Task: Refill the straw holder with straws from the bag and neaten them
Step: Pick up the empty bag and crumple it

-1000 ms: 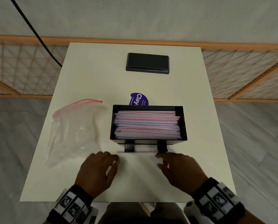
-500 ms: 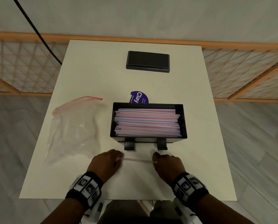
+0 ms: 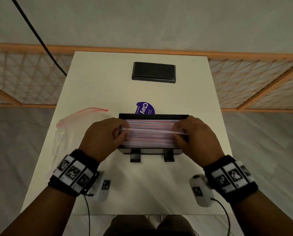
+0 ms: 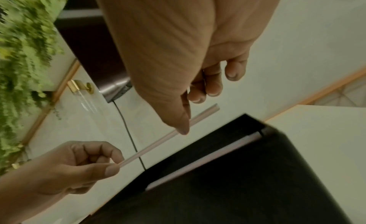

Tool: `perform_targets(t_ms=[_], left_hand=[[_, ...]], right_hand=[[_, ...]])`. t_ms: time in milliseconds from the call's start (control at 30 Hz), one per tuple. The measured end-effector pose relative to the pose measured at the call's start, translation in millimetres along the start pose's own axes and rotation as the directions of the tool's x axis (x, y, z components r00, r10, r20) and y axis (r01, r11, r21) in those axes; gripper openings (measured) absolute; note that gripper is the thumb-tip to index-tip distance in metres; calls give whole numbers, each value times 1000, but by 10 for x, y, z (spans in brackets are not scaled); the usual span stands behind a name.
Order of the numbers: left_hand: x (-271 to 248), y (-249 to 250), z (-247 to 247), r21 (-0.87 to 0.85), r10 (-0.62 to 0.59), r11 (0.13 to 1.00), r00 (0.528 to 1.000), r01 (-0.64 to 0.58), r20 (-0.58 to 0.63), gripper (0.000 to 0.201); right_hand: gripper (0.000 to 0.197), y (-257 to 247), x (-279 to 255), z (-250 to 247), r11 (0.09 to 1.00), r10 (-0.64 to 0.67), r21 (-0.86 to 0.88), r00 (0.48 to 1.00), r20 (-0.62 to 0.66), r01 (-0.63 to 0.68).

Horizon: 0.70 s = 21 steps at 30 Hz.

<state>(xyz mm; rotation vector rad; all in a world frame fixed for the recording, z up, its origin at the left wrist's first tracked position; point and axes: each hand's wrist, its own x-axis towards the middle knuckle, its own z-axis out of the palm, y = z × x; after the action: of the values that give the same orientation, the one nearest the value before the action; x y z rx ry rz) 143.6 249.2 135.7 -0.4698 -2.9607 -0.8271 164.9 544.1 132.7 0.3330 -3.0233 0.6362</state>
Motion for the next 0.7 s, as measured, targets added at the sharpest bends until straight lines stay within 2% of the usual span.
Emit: perform_targets(t_ms=[100, 167, 333, 467, 600, 700], left_hand=[[82, -112, 161, 2, -89, 996, 992, 89, 93, 14], [71, -146, 232, 9, -112, 994, 985, 112, 132, 18], [-19, -199, 209, -53, -68, 996, 996, 71, 55, 16], [-223, -271, 122, -128, -105, 986, 994, 106, 16, 14], [-402, -363, 64, -260, -201, 944, 979, 201, 28, 13], [-473, -435, 55, -279, -204, 936, 976, 216, 70, 15]], right_hand=[[13, 70, 108, 268, 999, 16, -45, 996, 85, -13], [14, 114, 98, 366, 998, 33, -58, 995, 97, -28], [32, 190, 25, 301, 998, 48, 38, 999, 20, -49], [25, 242, -82, 168, 978, 80, 196, 994, -70, -65], [24, 283, -200, 148, 960, 86, 272, 995, -46, -70], [22, 231, -261, 112, 933, 114, 352, 991, -77, -80]])
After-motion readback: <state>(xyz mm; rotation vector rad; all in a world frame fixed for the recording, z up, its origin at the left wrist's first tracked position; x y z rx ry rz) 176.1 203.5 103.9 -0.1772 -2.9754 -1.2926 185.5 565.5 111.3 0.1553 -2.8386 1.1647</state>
